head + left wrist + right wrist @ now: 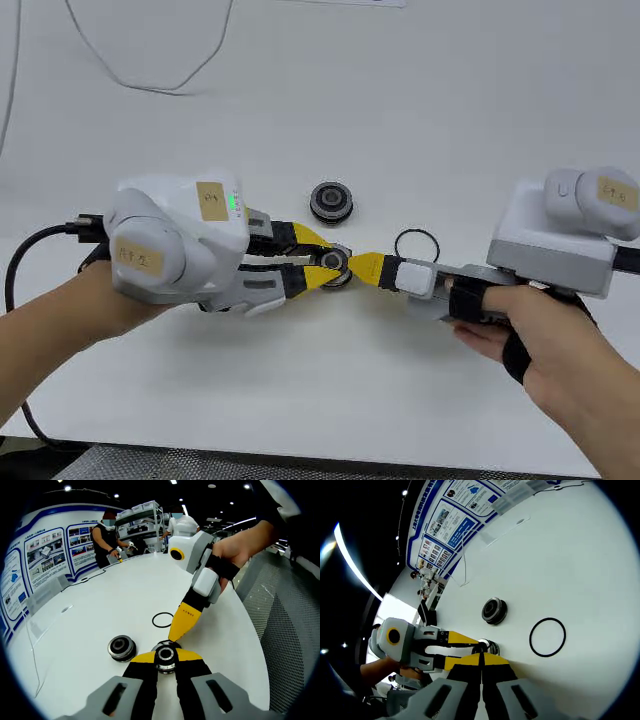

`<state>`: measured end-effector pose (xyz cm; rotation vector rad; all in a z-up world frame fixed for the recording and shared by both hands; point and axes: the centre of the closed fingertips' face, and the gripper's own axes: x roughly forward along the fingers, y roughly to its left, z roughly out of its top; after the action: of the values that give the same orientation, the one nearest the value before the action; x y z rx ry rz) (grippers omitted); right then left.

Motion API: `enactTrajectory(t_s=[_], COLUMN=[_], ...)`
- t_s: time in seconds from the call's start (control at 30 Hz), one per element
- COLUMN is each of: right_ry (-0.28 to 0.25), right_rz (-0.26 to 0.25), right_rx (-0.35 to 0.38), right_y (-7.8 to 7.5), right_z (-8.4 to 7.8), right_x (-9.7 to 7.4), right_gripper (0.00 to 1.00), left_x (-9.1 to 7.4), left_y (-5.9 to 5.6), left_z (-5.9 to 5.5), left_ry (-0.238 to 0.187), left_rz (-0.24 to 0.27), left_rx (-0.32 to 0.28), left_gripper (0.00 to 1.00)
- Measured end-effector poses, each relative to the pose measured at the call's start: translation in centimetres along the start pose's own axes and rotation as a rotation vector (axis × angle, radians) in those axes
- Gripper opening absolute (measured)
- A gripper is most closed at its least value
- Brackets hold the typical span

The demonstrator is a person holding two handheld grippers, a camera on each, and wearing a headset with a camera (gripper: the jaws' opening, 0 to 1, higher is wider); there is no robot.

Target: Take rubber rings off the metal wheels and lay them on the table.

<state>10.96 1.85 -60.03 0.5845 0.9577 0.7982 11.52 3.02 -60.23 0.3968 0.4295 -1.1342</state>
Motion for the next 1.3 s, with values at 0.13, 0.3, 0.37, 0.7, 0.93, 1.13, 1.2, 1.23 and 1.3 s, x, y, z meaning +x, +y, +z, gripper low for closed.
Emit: enactTrajectory(t_s=[0.13,0.3,0.37,0.7,0.93,1.13,1.2,1.23,1.3], right_ry=[-0.001,0.001,0.004,0.015,0.017,0.012,0.012,0.009,0.006], right_rz=[0.003,0.008,0.008,0.007,0.022,0.009,0.003,-0.002,-0.014], right_rx=[-0.014,-0.032,-0.044,-0.099,-0.118,-0.125,-0.123,-0.12,-0.12], right_y=[0.1,0.4,0.6,1.0,1.8,1.5,1.4,1.3,1.1], right_z=[0.0,0.0,0.0,0.0,-0.1,0.1,0.1,0.1,0.2], right_x=[0.0,0.0,0.0,0.1,0.3,0.1,0.1,0.1,0.0], right_gripper=[0.0,0.0,0.0,0.0,0.0,0.0,0.0,0.0,0.0], left_x=[0.0,0.0,0.0,0.1,0.1,0.0,0.0,0.0,0.0], left_y=[0.0,-0.1,-0.1,-0.1,-0.1,-0.1,-0.1,-0.1,-0.2], left_z=[0.0,0.1,0.1,0.1,0.1,0.2,0.2,0.2,0.2], left_ry=[-0.001,0.002,0.002,0.001,0.002,0.004,0.004,0.005,0.006], left_rz=[0.002,0.002,0.002,0.003,0.005,0.017,0.02,0.022,0.023], left_rx=[-0.001,0.0,0.001,0.002,0.003,0.004,0.008,0.006,0.012], left_gripper=[0.12,0.12,0.12,0.12,0.12,0.13,0.13,0.13,0.13])
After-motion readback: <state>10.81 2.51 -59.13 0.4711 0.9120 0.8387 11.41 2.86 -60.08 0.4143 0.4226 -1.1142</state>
